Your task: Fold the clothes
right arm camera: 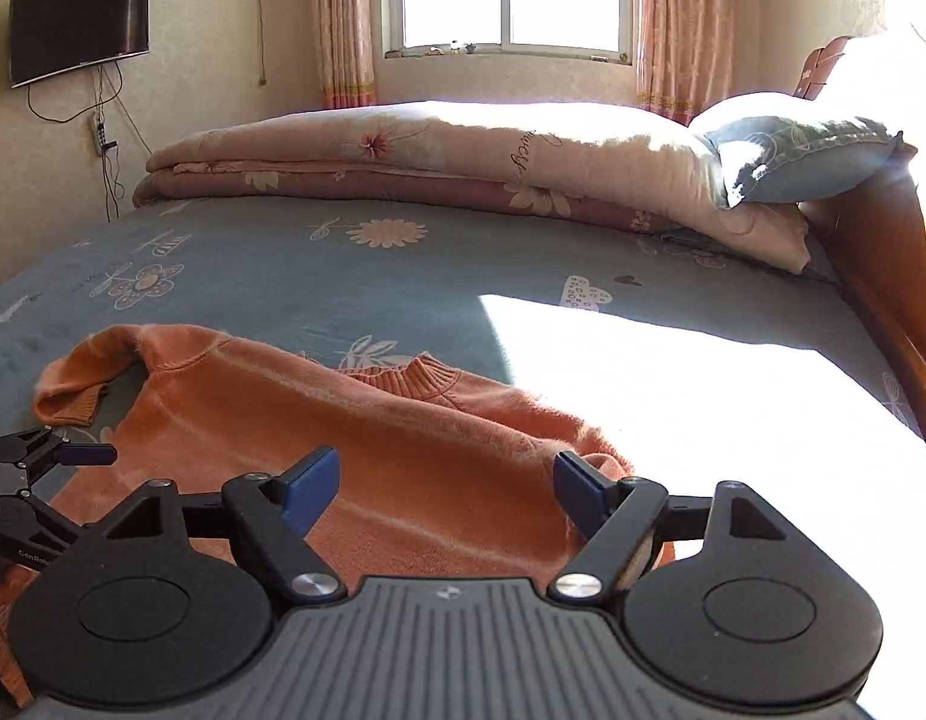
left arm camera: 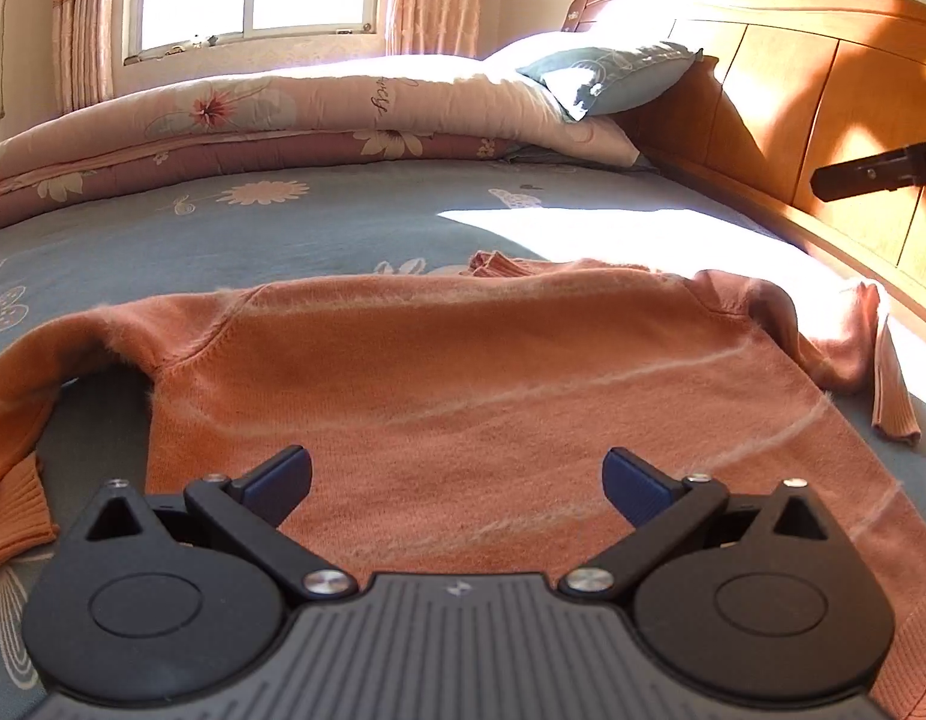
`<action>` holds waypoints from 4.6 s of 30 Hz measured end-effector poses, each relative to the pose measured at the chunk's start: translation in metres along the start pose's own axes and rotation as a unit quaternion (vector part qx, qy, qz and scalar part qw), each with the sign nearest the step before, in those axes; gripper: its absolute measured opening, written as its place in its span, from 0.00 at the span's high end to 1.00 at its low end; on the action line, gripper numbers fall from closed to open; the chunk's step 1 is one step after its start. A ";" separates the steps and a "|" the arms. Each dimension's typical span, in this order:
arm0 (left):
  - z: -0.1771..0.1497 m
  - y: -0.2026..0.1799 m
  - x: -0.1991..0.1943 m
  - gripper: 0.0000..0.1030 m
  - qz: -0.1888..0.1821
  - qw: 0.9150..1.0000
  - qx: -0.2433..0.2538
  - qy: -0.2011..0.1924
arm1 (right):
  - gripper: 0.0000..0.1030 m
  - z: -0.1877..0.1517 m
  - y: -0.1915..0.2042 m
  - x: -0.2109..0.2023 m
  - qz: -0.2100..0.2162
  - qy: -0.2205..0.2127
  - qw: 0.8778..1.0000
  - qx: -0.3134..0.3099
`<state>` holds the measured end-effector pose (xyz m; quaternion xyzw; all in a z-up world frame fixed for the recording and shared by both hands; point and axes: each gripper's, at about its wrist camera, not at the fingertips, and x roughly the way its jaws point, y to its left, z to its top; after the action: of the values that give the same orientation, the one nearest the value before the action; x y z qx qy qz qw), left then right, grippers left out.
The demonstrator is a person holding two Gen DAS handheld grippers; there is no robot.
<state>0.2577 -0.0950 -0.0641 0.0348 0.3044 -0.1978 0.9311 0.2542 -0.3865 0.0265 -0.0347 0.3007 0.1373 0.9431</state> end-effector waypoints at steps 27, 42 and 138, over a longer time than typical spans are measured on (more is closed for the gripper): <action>-0.030 0.007 0.075 0.01 -0.112 0.992 0.025 0.047 | 0.42 0.024 -0.094 0.284 0.085 0.119 0.988 -0.052; -0.030 0.007 0.077 0.01 -0.112 0.992 0.026 0.044 | 0.88 0.012 -0.059 0.246 0.086 0.136 0.979 -0.127; -0.026 -0.043 -0.018 0.01 -0.037 0.998 0.015 0.056 | 0.55 -0.159 -0.073 -0.042 -0.187 0.019 0.973 0.137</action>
<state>0.2137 -0.1232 -0.0723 0.0484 0.3539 -0.2347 0.9040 0.1534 -0.4902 -0.0807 0.0368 0.3228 -0.0848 0.9419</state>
